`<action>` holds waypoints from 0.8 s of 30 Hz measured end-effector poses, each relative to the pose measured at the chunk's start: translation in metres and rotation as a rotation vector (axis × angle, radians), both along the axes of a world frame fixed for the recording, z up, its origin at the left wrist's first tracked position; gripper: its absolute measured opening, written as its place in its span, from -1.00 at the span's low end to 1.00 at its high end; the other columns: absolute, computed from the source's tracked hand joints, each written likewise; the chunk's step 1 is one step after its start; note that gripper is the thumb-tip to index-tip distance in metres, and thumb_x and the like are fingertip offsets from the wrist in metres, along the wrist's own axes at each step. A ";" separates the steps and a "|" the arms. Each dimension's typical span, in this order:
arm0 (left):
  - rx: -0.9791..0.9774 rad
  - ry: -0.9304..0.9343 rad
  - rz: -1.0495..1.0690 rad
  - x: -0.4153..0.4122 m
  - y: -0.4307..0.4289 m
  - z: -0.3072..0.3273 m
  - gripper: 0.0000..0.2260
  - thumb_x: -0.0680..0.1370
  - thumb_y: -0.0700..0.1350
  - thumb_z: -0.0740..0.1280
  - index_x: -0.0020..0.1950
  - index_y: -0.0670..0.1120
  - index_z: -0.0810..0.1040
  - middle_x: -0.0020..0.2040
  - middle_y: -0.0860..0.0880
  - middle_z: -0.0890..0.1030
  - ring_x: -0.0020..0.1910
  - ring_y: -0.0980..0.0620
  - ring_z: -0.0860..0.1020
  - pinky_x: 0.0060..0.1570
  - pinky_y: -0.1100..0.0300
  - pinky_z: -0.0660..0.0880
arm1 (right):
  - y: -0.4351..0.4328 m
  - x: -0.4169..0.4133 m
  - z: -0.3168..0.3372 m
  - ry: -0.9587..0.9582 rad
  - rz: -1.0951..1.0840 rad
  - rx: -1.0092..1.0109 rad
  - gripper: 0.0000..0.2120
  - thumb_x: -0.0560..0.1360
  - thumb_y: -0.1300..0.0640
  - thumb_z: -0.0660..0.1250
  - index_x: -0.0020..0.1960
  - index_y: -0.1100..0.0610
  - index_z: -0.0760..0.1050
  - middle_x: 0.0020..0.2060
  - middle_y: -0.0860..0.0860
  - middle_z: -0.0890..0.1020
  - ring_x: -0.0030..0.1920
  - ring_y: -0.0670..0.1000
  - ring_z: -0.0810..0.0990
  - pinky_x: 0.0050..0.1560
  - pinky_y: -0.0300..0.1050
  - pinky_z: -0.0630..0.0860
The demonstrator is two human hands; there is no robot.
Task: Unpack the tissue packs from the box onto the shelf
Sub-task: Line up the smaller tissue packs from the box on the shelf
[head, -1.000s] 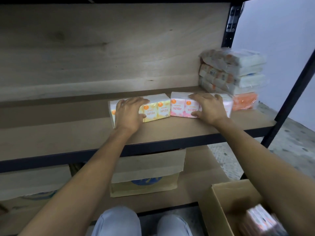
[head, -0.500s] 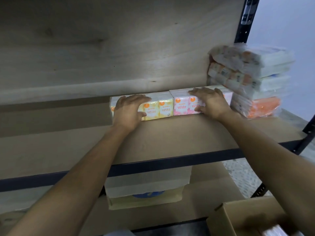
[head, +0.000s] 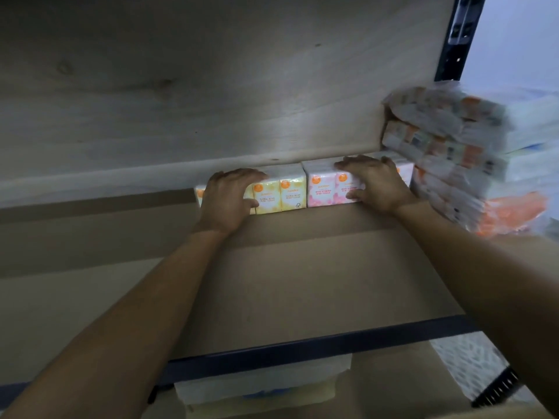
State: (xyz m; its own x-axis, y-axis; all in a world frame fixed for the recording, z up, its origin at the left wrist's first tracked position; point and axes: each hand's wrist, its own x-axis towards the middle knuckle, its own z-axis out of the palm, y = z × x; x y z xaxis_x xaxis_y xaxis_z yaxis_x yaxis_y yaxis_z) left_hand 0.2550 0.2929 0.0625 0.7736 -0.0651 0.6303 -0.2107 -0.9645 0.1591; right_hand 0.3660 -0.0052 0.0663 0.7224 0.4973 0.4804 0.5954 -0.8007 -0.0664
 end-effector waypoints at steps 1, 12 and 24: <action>0.000 0.003 0.005 0.005 0.001 0.000 -0.49 0.31 -0.13 0.55 0.24 0.02 0.57 0.23 0.04 0.60 0.21 0.00 0.54 0.26 0.01 0.36 | 0.001 0.005 0.000 -0.003 0.004 0.002 -0.31 0.37 0.08 0.49 0.43 -0.08 0.31 0.44 -0.01 0.35 0.45 0.06 0.28 0.36 0.13 0.14; -0.027 0.037 0.063 0.041 0.009 0.001 -0.49 0.38 -0.12 0.50 0.31 0.08 0.51 0.32 0.06 0.52 0.33 -0.01 0.42 0.40 0.05 0.21 | 0.014 0.047 0.002 0.036 -0.005 0.010 -0.31 0.38 0.11 0.47 0.44 -0.10 0.29 0.46 -0.03 0.31 0.47 0.03 0.24 0.44 0.15 0.06; -0.023 0.005 0.063 0.067 0.016 -0.004 -0.51 0.41 -0.10 0.48 0.33 0.07 0.49 0.33 0.03 0.52 0.34 -0.02 0.42 0.40 0.03 0.18 | 0.015 0.071 -0.003 -0.027 0.041 0.033 -0.31 0.37 0.11 0.49 0.43 -0.09 0.31 0.45 -0.02 0.34 0.47 0.04 0.25 0.40 0.12 0.10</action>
